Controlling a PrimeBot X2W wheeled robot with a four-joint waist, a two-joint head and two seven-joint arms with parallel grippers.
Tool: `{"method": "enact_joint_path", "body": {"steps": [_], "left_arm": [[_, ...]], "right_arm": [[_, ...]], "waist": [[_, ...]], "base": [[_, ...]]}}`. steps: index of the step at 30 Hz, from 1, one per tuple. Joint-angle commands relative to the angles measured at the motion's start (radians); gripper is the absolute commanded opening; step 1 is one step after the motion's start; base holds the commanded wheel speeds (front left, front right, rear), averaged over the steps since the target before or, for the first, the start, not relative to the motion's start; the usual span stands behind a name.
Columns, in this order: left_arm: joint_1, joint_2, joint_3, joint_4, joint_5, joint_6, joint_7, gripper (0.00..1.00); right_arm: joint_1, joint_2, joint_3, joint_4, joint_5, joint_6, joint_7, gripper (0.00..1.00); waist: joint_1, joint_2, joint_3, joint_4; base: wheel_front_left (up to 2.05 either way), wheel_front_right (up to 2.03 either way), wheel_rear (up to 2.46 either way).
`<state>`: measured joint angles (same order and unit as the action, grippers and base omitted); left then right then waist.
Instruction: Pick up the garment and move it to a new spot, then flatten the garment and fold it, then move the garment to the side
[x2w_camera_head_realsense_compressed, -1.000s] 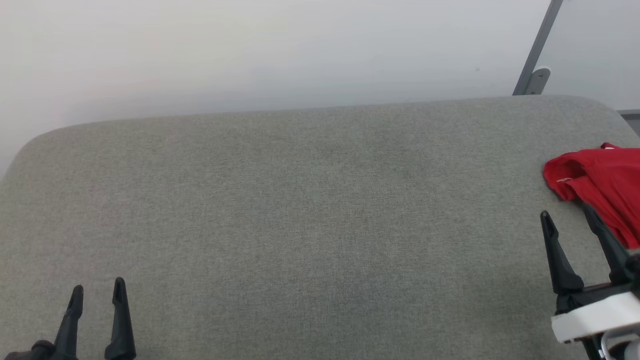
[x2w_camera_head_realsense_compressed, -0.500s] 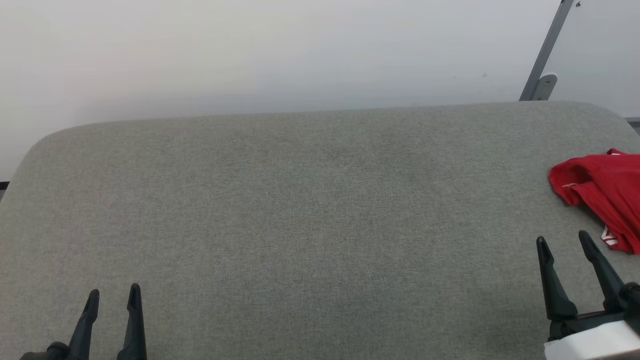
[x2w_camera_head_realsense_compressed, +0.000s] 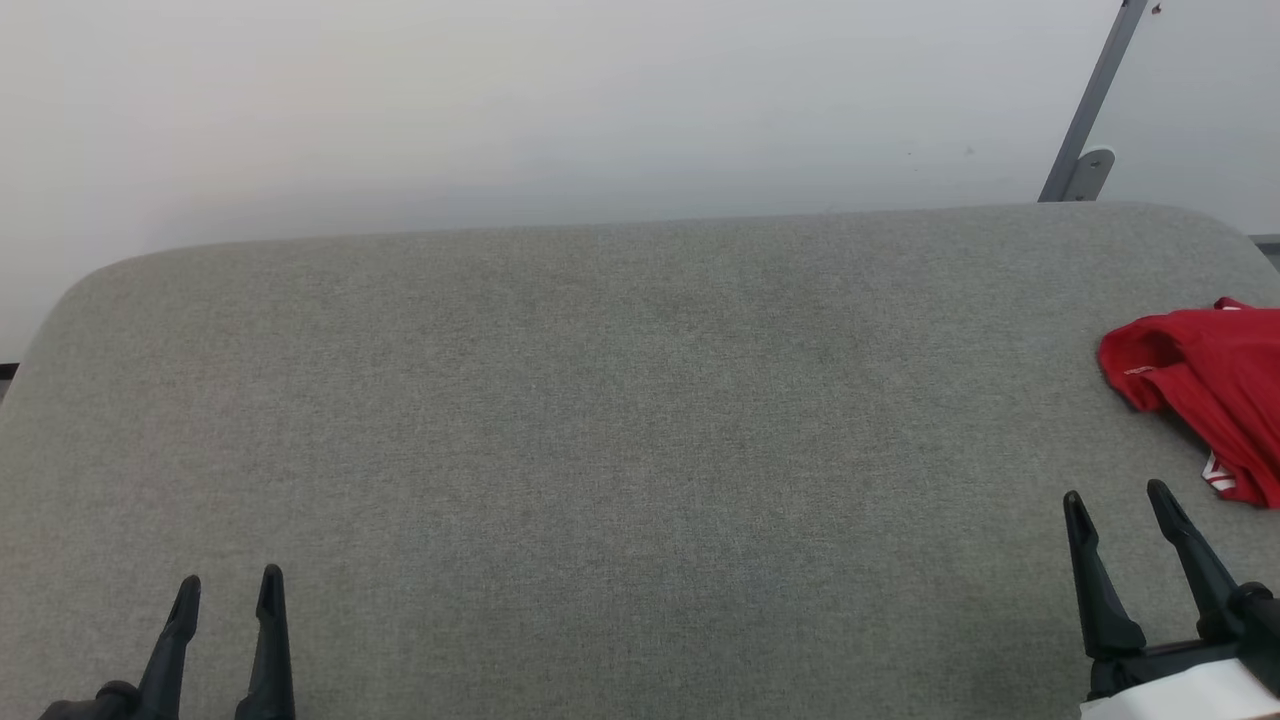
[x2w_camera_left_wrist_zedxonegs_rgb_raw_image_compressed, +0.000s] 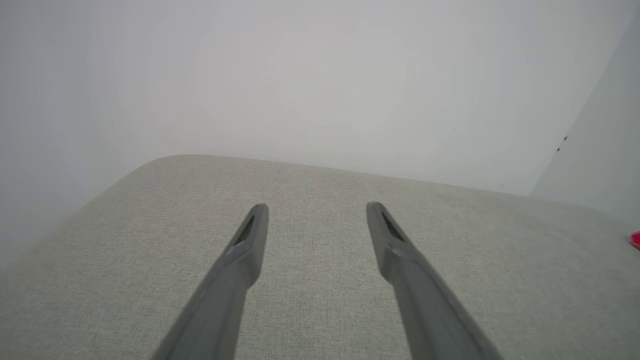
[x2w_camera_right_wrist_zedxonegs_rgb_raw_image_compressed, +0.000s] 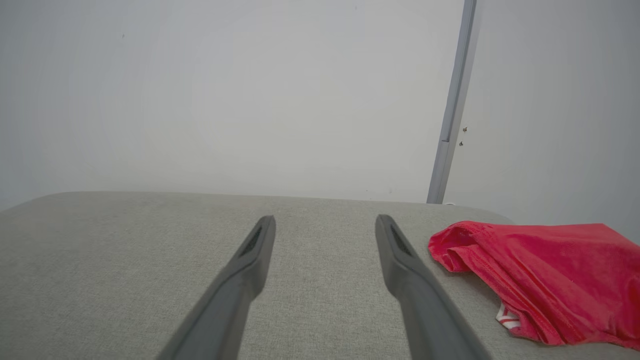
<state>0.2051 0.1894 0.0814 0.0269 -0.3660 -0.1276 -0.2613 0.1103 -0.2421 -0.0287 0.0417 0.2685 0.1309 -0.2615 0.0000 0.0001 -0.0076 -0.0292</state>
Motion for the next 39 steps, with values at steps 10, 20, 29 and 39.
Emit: {"method": "enact_joint_path", "body": {"steps": [10,20,29,39], "left_arm": [[-0.015,-0.013,0.019,-0.014,0.014,-0.003,-0.005,1.0],[-0.014,-0.037,0.009,0.034,-0.082,0.0,0.026,0.0],[-0.054,-0.046,0.008,0.06,-0.232,0.0,0.067,0.0],[-0.093,-0.056,0.008,0.083,-0.379,-0.001,0.107,0.0]], "right_arm": [[0.007,0.005,0.001,-0.009,-0.01,0.0,-0.004,1.0],[-0.007,0.028,0.001,0.035,0.092,0.0,0.023,0.0],[-0.036,0.043,-0.004,0.057,0.254,0.0,0.063,0.0],[-0.063,0.06,-0.011,0.077,0.413,0.0,0.103,0.0]], "waist": [[0.0,-0.0001,0.004,0.007],[0.0,-0.0001,0.005,0.008],[0.0,-0.0001,0.005,0.01],[0.0,-0.0001,0.006,0.011]], "base": [[0.0,0.0,0.0],[0.0,0.0,0.0],[0.0,0.0,0.0],[0.0,0.0,0.0]]}}
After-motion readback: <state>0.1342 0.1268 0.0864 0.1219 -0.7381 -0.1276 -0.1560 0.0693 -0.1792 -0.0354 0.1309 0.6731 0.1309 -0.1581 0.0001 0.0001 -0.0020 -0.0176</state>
